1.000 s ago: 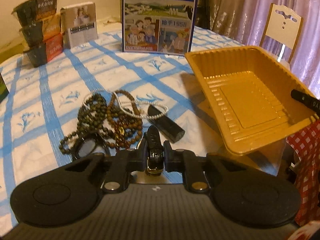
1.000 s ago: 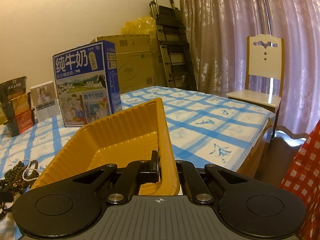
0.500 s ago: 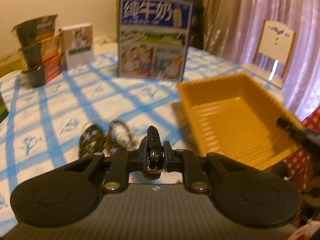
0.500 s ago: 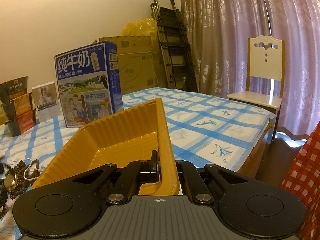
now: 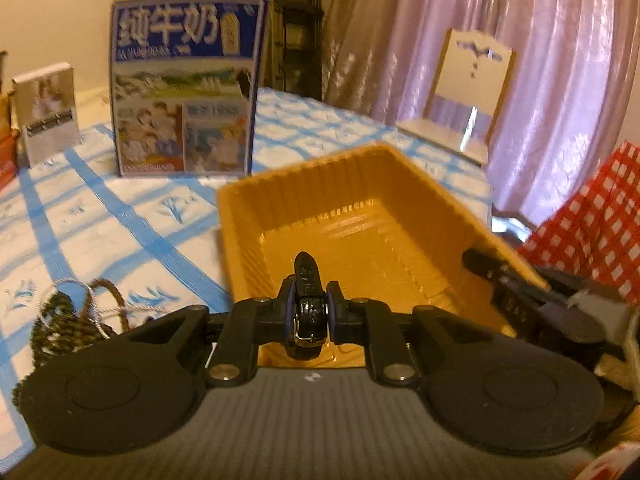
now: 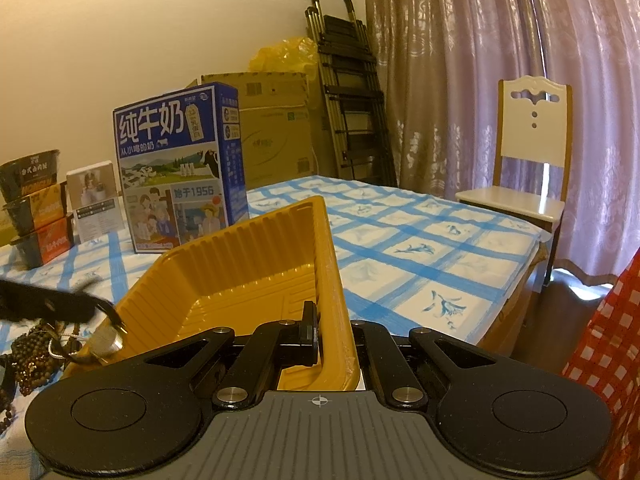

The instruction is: Organize jewelry

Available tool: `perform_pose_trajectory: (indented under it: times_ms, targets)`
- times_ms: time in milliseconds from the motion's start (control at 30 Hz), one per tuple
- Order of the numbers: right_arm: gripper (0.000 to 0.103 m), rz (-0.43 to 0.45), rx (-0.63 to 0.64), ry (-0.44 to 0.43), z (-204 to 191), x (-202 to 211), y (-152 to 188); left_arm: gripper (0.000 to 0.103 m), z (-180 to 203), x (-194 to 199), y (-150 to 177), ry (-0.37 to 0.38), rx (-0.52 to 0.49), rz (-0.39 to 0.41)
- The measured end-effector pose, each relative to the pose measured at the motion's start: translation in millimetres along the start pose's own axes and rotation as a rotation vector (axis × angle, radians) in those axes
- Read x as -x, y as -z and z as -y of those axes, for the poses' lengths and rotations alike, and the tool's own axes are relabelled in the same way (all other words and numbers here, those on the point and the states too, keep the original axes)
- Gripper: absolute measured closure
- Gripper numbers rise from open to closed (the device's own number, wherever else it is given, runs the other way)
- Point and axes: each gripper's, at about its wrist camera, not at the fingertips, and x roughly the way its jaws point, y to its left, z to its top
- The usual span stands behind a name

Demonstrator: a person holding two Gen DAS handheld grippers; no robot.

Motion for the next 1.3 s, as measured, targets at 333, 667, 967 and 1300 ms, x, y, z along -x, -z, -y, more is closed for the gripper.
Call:
perform_pose_trajectory:
  times_ms: [333,667,967,1300]
  targets:
    - [0.100,0.000,0.002,0.000,0,0,0,0.083,-9,-6,4,0.012,0.047,0.002]
    - [0.100,-0.004,-0.007,0.006,1,-2,0,0.074,-40,40,17,-0.108,0.061,0.056]
    - [0.100,-0.007,-0.008,0.007,2,-3,0,0.074,-65,56,62,-0.211,0.057,-0.056]
    - [0.100,-0.007,-0.005,0.017,7,-1,0,0.074,-38,32,75,-0.141,-0.062,-0.092]
